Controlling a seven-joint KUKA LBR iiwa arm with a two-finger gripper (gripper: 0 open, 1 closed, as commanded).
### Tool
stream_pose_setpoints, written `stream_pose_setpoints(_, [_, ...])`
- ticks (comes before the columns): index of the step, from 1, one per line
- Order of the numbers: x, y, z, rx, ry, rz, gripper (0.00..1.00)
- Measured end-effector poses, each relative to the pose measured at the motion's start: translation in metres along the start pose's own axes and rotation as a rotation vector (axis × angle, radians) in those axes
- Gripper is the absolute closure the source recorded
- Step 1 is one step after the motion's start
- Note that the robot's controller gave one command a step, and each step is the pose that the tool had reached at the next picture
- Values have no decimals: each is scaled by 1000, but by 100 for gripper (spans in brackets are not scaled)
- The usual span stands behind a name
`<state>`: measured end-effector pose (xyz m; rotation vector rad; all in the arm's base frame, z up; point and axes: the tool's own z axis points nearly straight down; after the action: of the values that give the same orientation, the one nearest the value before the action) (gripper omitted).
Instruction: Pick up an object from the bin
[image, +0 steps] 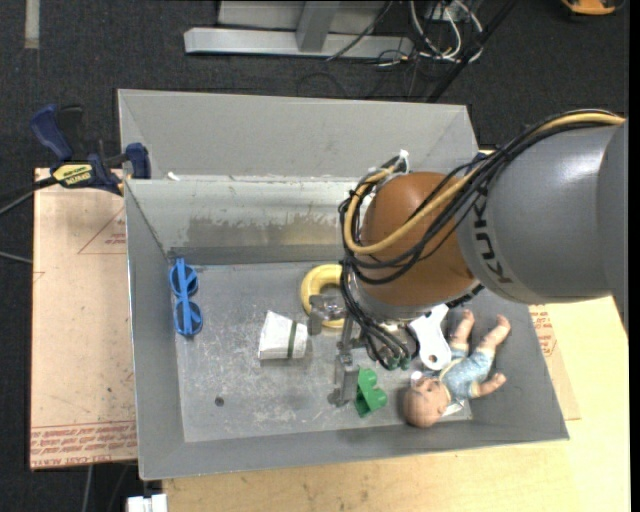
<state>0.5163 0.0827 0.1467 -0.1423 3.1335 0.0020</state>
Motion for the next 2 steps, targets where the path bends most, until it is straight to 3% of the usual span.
stream_pose_setpoints(1, [-29, 12, 25, -1, 8, -37, 0])
stream_pose_setpoints(2, [-47, 16, 39, -2, -7, -151, 0])
